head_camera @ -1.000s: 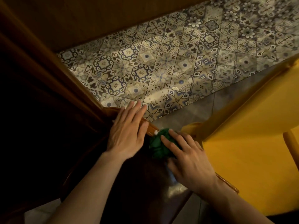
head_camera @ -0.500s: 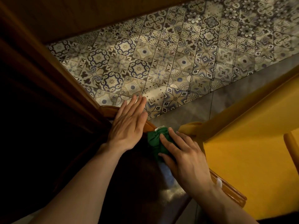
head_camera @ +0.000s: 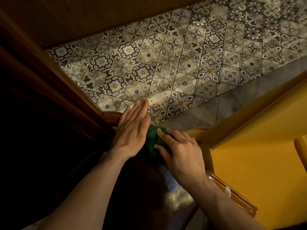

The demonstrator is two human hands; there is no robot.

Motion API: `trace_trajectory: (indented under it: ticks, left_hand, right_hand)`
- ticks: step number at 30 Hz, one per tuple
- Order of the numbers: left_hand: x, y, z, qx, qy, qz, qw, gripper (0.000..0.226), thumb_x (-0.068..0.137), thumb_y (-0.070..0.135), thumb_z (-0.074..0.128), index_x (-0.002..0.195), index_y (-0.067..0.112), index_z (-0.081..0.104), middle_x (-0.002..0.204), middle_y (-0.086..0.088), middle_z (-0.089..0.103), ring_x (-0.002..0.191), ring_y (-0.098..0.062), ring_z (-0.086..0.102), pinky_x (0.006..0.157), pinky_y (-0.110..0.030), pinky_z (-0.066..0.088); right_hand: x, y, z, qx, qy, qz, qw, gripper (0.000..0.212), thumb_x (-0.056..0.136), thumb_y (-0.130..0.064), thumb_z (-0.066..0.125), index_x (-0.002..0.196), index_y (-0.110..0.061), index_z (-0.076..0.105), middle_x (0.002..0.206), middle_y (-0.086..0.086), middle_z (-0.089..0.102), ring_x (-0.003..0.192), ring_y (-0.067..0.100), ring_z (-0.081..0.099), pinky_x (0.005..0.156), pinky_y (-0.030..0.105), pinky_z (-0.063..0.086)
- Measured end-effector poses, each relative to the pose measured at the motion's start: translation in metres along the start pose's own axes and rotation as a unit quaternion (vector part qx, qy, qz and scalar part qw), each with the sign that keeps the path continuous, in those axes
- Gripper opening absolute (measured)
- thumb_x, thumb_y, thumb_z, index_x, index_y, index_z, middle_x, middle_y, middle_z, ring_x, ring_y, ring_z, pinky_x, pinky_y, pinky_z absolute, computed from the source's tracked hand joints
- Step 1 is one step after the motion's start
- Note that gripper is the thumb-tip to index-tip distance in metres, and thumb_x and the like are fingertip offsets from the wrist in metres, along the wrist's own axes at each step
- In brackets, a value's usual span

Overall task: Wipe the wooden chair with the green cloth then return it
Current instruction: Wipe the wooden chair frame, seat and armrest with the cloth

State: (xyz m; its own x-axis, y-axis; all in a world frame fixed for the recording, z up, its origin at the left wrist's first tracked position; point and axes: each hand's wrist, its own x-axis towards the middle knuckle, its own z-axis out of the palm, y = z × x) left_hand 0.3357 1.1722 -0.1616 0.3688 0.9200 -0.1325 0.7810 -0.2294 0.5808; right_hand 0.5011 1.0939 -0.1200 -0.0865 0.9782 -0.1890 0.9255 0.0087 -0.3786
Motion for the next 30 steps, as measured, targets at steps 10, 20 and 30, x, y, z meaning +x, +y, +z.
trace_trajectory:
  ticks: [10,20,30]
  left_hand:
    - [0.0,0.002,-0.003,-0.019,-0.004,-0.006,1.0,0.058,0.102,0.033,0.008,0.158,0.02,0.011,0.166,0.012,0.008,0.15,0.004,-0.002,0.123,-0.03,-0.002]
    - [0.001,-0.004,0.001,0.012,-0.018,0.003,1.0,0.063,0.099,0.048,-0.003,0.158,0.026,0.002,0.164,0.017,-0.003,0.147,0.007,-0.011,0.121,-0.026,-0.01]
    - [0.0,-0.001,0.0,0.134,-0.043,-0.006,0.99,0.071,0.095,0.059,-0.006,0.157,0.025,-0.008,0.165,0.011,-0.011,0.149,-0.002,-0.019,0.119,-0.029,-0.019]
  right_hand:
    - [0.037,-0.012,0.005,0.041,0.044,0.04,0.997,0.038,0.096,-0.048,0.053,0.131,-0.033,0.055,0.105,0.002,0.059,0.099,0.029,0.055,0.077,0.046,0.05]
    - [0.068,0.019,-0.01,0.03,0.115,0.128,0.985,0.036,0.096,-0.043,0.057,0.125,-0.022,0.054,0.114,0.01,0.06,0.106,0.035,0.055,0.08,0.051,0.051]
    - [0.026,0.031,-0.031,0.024,0.148,0.123,0.981,0.038,0.093,-0.043,0.06,0.126,-0.024,0.057,0.108,0.005,0.062,0.096,0.031,0.058,0.068,0.043,0.049]
